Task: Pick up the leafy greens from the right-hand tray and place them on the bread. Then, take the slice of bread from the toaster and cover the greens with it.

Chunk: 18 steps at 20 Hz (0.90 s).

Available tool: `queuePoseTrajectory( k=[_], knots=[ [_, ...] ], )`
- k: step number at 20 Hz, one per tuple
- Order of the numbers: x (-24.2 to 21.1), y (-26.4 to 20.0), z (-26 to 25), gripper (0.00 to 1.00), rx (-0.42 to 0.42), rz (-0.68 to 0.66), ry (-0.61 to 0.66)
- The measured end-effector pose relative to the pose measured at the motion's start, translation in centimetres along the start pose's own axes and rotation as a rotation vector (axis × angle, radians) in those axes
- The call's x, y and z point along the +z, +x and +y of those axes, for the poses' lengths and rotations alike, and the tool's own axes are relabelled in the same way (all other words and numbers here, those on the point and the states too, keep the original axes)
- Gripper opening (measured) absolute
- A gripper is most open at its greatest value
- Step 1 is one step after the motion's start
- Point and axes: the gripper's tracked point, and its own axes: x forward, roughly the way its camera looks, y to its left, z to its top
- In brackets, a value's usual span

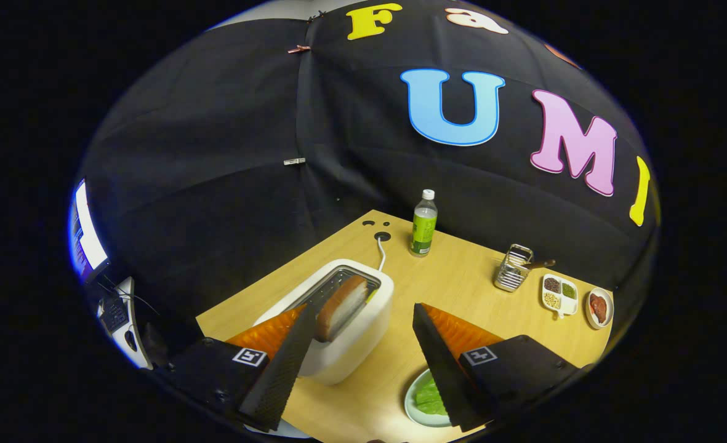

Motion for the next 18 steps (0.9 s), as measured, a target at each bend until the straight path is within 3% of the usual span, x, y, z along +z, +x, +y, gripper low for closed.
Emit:
queuePoseTrajectory(
  k=[4,14,15,18],
  knots=[
    [-1.0,3.1,1.4,0.99,0.002,0.051,-0.015],
    [-3.0,8.2,1.0,0.97,-0.097,0.125,-0.001],
    [-3.0,8.3,1.1,0.95,-0.098,0.125,-0.003],
    [-4.0,8.3,1.7,0.72,-0.093,0.161,-0.013]
  ],
)
